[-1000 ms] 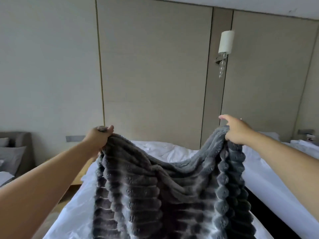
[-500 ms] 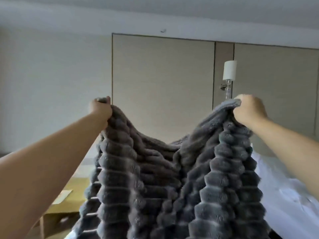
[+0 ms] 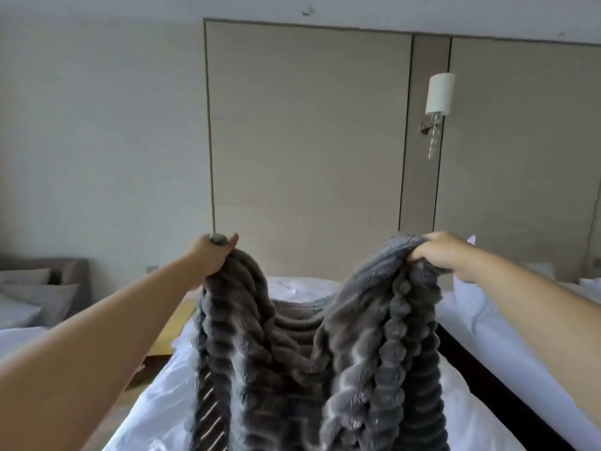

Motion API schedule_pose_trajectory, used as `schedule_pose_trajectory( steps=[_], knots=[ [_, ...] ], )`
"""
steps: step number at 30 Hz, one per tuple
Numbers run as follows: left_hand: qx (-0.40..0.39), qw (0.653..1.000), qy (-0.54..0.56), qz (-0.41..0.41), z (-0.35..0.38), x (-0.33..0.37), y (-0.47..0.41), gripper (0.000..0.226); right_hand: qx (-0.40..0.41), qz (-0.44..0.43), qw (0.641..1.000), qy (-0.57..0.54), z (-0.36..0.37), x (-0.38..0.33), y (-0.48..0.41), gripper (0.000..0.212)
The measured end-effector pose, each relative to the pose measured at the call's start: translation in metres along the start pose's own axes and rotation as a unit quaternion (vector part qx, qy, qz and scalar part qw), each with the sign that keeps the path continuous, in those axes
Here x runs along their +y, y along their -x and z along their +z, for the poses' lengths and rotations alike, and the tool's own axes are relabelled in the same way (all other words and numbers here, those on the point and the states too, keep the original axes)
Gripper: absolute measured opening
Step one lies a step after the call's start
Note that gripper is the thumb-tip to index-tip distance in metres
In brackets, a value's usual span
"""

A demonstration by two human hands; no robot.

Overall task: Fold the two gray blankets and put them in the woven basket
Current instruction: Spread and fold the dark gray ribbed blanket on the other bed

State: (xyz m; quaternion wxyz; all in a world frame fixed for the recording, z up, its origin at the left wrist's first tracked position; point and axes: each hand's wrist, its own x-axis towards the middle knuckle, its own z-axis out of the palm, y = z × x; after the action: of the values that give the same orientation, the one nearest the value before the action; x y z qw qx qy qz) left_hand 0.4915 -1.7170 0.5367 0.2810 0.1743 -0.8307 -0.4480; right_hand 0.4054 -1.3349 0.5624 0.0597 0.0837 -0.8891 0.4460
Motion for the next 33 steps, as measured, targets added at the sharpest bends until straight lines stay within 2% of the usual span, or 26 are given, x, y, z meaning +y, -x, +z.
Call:
schedule_pose_trajectory(
  steps=[2, 3, 4, 6, 8, 10, 11, 12, 14, 15, 18, 19, 21, 23, 24, 25, 26, 27, 28, 30, 31, 32, 33],
  knots=[
    [-0.095, 0.988, -0.106, -0.063, 0.04, -0.067, 0.034, 0.056, -0.148, 0.067, 0.984, 0.067, 0.052, 0.057, 0.021, 0.017],
    [-0.143, 0.971, -0.171, -0.084, 0.059, -0.102, 0.056, 0.057, -0.21, 0.101, 0.968, 0.095, 0.081, 0.089, 0.036, 0.016],
    [-0.2, 0.944, -0.241, -0.104, 0.075, -0.138, 0.079, 0.058, -0.265, 0.138, 0.948, 0.111, 0.112, 0.123, 0.056, 0.014],
    [-0.327, 0.867, -0.352, -0.132, 0.101, -0.209, 0.134, 0.059, -0.345, 0.211, 0.903, 0.146, 0.17, 0.184, 0.108, 0.013],
    [-0.433, 0.809, -0.366, -0.156, 0.119, -0.273, 0.194, 0.058, -0.431, 0.268, 0.846, 0.162, 0.219, 0.241, 0.17, 0.015],
    [-0.525, 0.747, -0.369, -0.176, 0.13, -0.315, 0.252, 0.061, -0.492, 0.308, 0.788, 0.204, 0.258, 0.291, 0.236, 0.035],
    [-0.556, 0.713, -0.382, -0.193, 0.132, -0.33, 0.277, 0.063, -0.501, 0.315, 0.774, 0.225, 0.274, 0.319, 0.267, 0.063],
    [-0.579, 0.682, -0.38, -0.236, 0.133, -0.34, 0.298, 0.063, -0.516, 0.329, 0.749, 0.253, 0.284, 0.331, 0.294, 0.055],
    [-0.617, 0.628, -0.314, -0.356, 0.134, -0.355, 0.33, 0.054, -0.533, 0.332, 0.721, 0.293, 0.298, 0.354, 0.325, 0.051],
    [-0.619, 0.615, -0.273, -0.406, 0.133, -0.361, 0.339, 0.047, -0.529, 0.338, 0.716, 0.305, 0.302, 0.359, 0.332, 0.048],
    [-0.549, 0.618, -0.198, -0.527, 0.137, -0.377, 0.349, 0.027, -0.5, 0.328, 0.727, 0.337, 0.298, 0.364, 0.326, 0.045],
    [-0.533, 0.616, -0.178, -0.553, 0.14, -0.382, 0.349, 0.028, -0.52, 0.279, 0.723, 0.359, 0.296, 0.372, 0.324, 0.045],
    [-0.537, 0.594, -0.141, -0.583, 0.146, -0.386, 0.34, 0.031, -0.574, 0.188, 0.687, 0.404, 0.295, 0.377, 0.312, 0.049],
    [-0.568, 0.565, -0.105, -0.59, 0.152, -0.388, 0.311, 0.029, -0.581, 0.237, 0.685, 0.369, 0.307, 0.367, 0.279, 0.049],
    [-0.582, 0.561, -0.095, -0.581, 0.157, -0.385, 0.283, 0.027, -0.578, 0.289, 0.674, 0.358, 0.313, 0.356, 0.249, 0.043],
    [-0.587, 0.572, -0.092, -0.565, 0.162, -0.38, 0.247, 0.026, -0.585, 0.312, 0.658, 0.357, 0.316, 0.345, 0.208, 0.033],
    [-0.572, 0.602, -0.086, -0.55, 0.169, -0.371, 0.202, 0.027, -0.585, 0.313, 0.661, 0.35, 0.317, 0.329, 0.16, 0.022],
    [-0.532, 0.643, -0.063, -0.547, 0.179, -0.356, 0.151, 0.029, -0.564, 0.304, 0.693, 0.331, 0.315, 0.312, 0.106, 0.014],
    [-0.469, 0.689, -0.007, -0.553, 0.189, -0.341, 0.096, 0.031, -0.506, 0.309, 0.751, 0.29, 0.312, 0.294, 0.049, 0.013],
    [-0.294, 0.76, 0.218, -0.538, 0.208, -0.307, -0.014, 0.032, -0.287, 0.337, 0.892, 0.095, 0.306, 0.262, -0.065, 0.016],
    [-0.214, 0.78, 0.352, -0.471, 0.213, -0.289, -0.064, 0.04, -0.158, 0.325, 0.932, -0.022, 0.298, 0.248, -0.118, 0.024],
    [-0.155, 0.777, 0.475, -0.383, 0.215, -0.273, -0.105, 0.053, -0.058, 0.298, 0.941, -0.151, 0.288, 0.229, -0.162, 0.032],
    [-0.108, 0.755, 0.562, -0.32, 0.216, -0.262, -0.139, 0.067, -0.009, 0.266, 0.928, -0.262, 0.279, 0.211, -0.198, 0.036]
  ],
)
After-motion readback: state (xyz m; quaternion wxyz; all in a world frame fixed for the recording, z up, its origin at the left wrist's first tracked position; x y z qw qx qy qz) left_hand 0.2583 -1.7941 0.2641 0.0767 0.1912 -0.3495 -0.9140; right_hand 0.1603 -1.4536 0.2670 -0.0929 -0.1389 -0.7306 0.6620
